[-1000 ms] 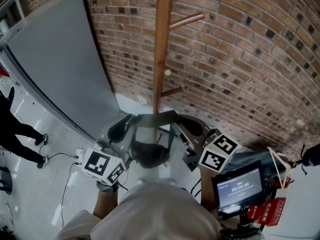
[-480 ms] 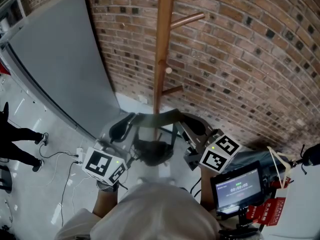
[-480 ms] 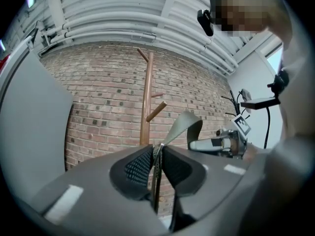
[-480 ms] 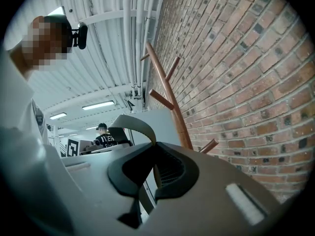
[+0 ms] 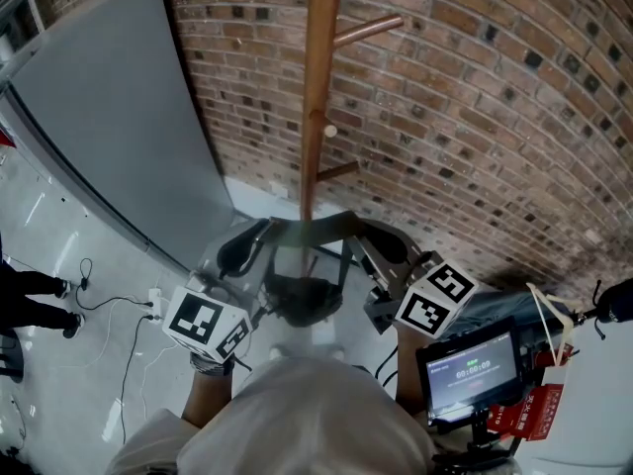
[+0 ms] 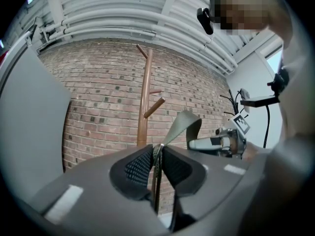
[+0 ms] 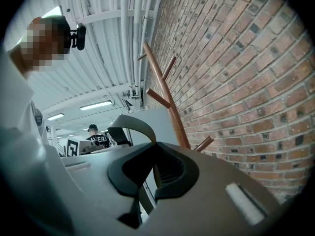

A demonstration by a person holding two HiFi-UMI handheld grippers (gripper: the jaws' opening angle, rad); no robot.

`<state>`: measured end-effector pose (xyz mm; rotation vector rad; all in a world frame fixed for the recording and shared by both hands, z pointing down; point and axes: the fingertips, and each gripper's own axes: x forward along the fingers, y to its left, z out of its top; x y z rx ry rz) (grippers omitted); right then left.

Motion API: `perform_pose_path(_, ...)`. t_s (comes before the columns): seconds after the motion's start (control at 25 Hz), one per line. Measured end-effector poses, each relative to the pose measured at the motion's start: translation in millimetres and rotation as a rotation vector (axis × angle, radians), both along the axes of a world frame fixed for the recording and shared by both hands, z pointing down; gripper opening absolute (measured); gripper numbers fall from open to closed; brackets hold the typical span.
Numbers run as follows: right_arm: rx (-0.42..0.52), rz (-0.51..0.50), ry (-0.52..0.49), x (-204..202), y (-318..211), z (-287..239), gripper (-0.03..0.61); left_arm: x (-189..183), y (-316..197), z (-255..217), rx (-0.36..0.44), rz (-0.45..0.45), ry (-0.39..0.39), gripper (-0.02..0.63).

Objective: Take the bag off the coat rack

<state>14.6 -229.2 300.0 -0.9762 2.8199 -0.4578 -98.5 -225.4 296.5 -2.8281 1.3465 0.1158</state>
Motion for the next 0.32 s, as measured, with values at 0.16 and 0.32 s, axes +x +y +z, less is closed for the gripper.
perform_pose_path(0.16,-0.003,-0.004,0.004,1.7,0.8,2.4,0.008,2.4,0.1,2.0,-0.006,-0.002,-0.007,0.046)
perform_pose_path(0.32,-0.005,-0.011,0.009,0.6,-0.7,2.6,0.008,1.6,-2.1,2.8,-0.015,-0.008,-0.005,0.046)
